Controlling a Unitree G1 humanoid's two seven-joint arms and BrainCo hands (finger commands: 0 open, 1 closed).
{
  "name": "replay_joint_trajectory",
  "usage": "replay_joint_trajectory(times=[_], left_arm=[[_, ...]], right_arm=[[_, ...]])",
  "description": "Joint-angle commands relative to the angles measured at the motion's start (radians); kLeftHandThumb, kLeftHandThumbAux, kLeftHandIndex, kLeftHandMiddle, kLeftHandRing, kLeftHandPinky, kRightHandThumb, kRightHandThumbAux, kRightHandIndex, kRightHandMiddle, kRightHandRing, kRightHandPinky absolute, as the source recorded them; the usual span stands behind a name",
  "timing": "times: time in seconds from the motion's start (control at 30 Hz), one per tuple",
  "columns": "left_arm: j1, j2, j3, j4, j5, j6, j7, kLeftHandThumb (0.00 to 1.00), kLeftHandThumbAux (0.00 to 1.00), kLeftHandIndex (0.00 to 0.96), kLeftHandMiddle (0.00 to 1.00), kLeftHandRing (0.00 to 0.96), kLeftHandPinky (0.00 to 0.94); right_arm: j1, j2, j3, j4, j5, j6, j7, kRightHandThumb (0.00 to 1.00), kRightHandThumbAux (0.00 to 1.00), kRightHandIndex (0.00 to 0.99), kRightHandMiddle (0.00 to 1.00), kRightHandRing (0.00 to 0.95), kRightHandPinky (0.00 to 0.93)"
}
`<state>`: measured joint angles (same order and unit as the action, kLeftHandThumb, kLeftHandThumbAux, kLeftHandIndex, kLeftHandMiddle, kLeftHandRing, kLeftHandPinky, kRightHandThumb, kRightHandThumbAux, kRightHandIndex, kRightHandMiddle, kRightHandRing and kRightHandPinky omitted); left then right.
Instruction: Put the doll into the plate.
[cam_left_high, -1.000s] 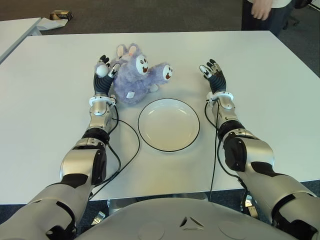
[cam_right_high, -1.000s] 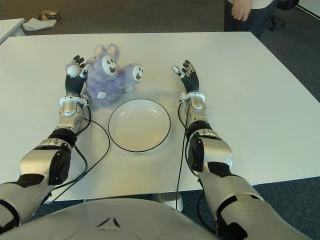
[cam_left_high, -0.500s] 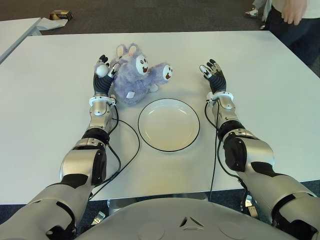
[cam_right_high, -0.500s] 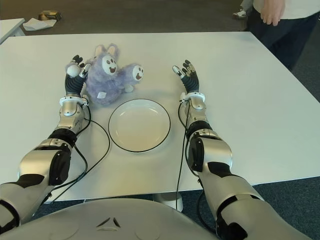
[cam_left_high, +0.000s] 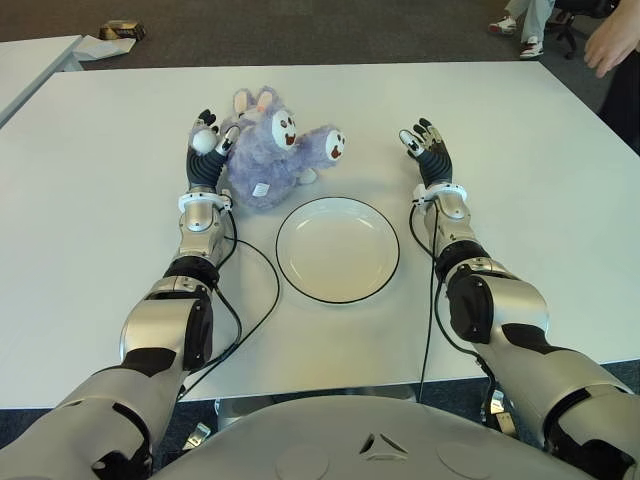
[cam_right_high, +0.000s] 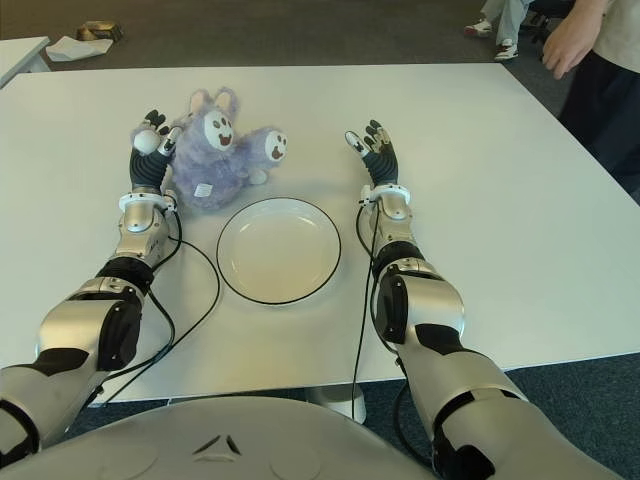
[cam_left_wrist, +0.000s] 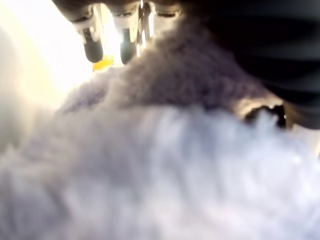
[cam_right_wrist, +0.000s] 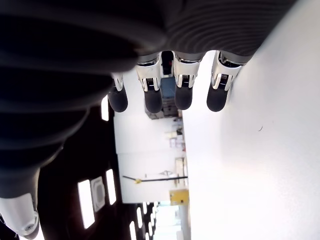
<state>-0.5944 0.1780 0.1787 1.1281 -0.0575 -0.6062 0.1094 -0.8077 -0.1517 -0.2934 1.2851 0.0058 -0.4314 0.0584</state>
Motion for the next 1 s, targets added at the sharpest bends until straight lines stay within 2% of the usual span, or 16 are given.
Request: replay_joint_trajectory(times=[0.03, 0.3, 1.0], left_arm=[[0.109, -0.020, -0.010, 0.051, 0.024, 0.001, 0.005, 0.000, 0.495, 0.000, 0.093, 0.080, 0.058], [0.106, -0.018, -0.015, 0.052, 0.031, 0.008, 0.013, 0.000, 0.480, 0.000, 0.091, 0.074, 0.038], [0.100, -0.021, -0.010, 0.056, 0.028, 0.011, 0.006, 0.000, 0.497, 0.000, 0.100, 0.088, 0.067]], right_arm=[[0.078, 0.017, -0.002, 0.047, 0.008, 0.040, -0.005, 0.075, 0.586, 0.025, 0.047, 0.034, 0.031], [0.077, 0.017, -0.003, 0.047, 0.009, 0.043, -0.004, 0.080, 0.593, 0.025, 0.047, 0.034, 0.031], [0.078, 0.018, -0.007, 0.047, 0.012, 0.038, -0.001, 0.073, 0.608, 0.024, 0.052, 0.038, 0.036]])
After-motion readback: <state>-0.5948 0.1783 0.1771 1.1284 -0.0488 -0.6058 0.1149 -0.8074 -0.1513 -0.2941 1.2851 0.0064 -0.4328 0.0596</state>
